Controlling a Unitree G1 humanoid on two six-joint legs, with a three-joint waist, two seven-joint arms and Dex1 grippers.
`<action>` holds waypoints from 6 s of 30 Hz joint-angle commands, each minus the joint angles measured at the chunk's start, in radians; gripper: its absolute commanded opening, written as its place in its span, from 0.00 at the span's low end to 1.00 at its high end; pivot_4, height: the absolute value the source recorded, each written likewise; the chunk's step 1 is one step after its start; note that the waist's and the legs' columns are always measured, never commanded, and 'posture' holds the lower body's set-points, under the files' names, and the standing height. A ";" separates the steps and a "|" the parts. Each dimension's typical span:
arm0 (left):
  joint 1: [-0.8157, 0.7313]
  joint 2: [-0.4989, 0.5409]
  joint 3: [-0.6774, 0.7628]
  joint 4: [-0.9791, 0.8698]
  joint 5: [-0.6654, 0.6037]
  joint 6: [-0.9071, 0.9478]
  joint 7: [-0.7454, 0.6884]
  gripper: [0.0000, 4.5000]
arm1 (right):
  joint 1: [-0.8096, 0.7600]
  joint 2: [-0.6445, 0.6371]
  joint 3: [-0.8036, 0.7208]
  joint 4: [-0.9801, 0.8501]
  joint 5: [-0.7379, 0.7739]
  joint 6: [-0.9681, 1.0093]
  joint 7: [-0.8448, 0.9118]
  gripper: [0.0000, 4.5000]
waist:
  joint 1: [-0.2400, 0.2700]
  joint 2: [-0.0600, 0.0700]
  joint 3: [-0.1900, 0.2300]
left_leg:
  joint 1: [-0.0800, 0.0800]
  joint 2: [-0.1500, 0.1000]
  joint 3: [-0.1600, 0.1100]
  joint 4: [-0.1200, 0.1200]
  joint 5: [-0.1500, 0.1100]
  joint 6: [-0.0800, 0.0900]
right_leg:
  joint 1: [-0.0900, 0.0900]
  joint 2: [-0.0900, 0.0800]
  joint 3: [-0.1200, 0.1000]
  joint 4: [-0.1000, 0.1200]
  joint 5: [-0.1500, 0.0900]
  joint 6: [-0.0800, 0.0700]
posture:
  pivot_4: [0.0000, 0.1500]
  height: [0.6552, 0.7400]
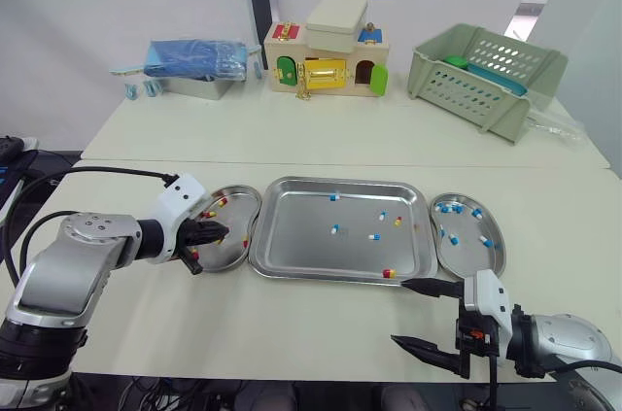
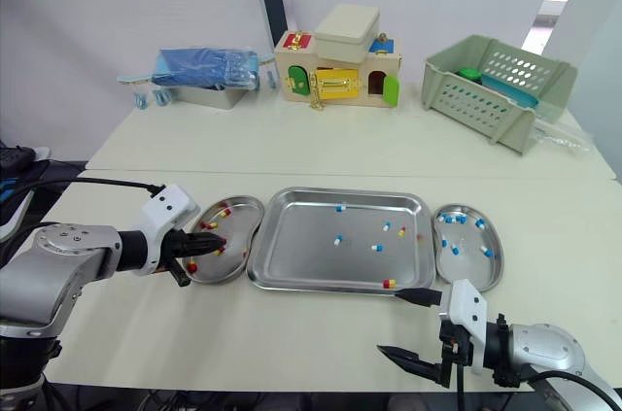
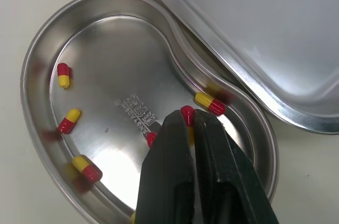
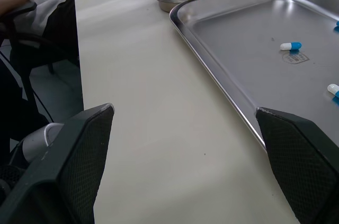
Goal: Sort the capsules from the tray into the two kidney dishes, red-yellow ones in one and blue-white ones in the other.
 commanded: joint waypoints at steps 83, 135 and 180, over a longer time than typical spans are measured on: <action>1.000 -0.588 0.388 -0.314 -0.200 -1.009 -0.242 0.99 | -0.741 -0.253 -0.047 0.209 0.234 0.463 0.099 1.00 | 0.003 0.002 0.003 | -0.001 -0.001 0.004 -0.001 0.000 0.000 | 0.000 -0.003 0.001 -0.004 0.000 0.000 | 1.00 1.00; 1.068 -0.662 0.053 -0.137 -0.133 -1.431 0.103 1.00 | -0.972 0.366 0.551 0.546 -0.401 0.532 -0.305 0.45 | -0.029 0.003 0.002 | -0.014 -0.001 0.002 0.000 0.000 0.000 | -0.016 -0.002 0.002 0.001 0.001 0.001 | 1.00 1.00; 1.064 -0.580 0.054 -0.154 -0.156 -1.416 0.136 1.00 | -0.944 0.393 0.537 0.561 -0.443 0.485 -0.292 0.01 | -0.027 0.003 0.002 | -0.012 -0.001 0.002 0.000 0.000 0.000 | -0.015 -0.002 0.002 0.002 0.001 0.001 | 1.00 1.00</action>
